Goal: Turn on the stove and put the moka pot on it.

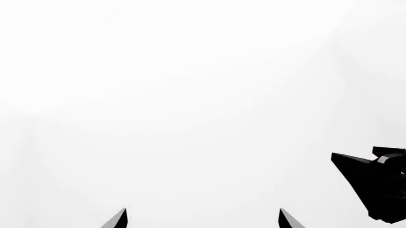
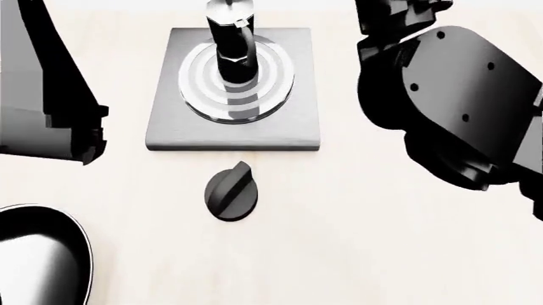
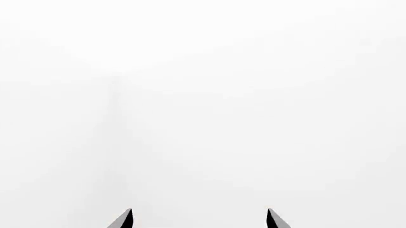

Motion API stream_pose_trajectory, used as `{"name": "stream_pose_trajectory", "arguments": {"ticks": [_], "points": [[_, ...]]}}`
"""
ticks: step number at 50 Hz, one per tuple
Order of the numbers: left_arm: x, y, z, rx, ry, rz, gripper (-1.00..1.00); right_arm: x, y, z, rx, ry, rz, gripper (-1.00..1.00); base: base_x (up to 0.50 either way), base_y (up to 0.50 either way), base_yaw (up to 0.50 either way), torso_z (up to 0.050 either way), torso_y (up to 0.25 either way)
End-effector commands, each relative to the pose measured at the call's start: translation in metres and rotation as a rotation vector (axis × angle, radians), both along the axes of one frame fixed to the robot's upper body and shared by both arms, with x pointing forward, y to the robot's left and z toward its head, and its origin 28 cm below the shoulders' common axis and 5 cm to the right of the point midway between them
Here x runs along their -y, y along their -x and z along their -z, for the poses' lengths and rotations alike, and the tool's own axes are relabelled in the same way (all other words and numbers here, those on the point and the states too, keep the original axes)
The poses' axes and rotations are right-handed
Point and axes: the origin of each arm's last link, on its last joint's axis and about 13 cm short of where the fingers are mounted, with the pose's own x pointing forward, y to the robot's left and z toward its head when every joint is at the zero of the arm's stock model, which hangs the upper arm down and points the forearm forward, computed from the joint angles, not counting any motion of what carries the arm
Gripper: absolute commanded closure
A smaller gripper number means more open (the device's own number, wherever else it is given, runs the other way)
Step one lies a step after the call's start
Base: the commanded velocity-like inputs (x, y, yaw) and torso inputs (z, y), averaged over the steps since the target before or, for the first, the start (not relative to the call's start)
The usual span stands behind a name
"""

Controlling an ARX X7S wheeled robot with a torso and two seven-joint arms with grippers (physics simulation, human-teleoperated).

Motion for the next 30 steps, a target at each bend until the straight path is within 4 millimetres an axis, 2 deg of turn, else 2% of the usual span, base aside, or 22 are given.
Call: {"name": "stream_pose_trajectory", "arguments": {"ticks": [1,7,20,30], "points": [[0.005,0.002,-0.023,0.083,-0.032,0.023,-1.0,0.03,0.049,-0.018,0.118,-0.094,0.155,-1.0,0.0,0.0,0.0,0.0,0.0],[0.008,0.008,-0.032,0.116,-0.05,0.032,-1.0,0.05,0.068,-0.021,0.163,-0.114,0.25,-1.0,0.0,0.0,0.0,0.0,0.0],[0.01,0.02,-0.04,0.145,-0.079,0.03,-1.0,0.066,0.116,-0.015,0.243,-0.148,0.332,-1.0,0.0,0.0,0.0,0.0,0.0],[0.01,0.026,-0.04,0.15,-0.083,0.025,-1.0,0.083,0.137,-0.005,0.257,-0.163,0.398,-1.0,0.0,0.0,0.0,0.0,0.0]]}}
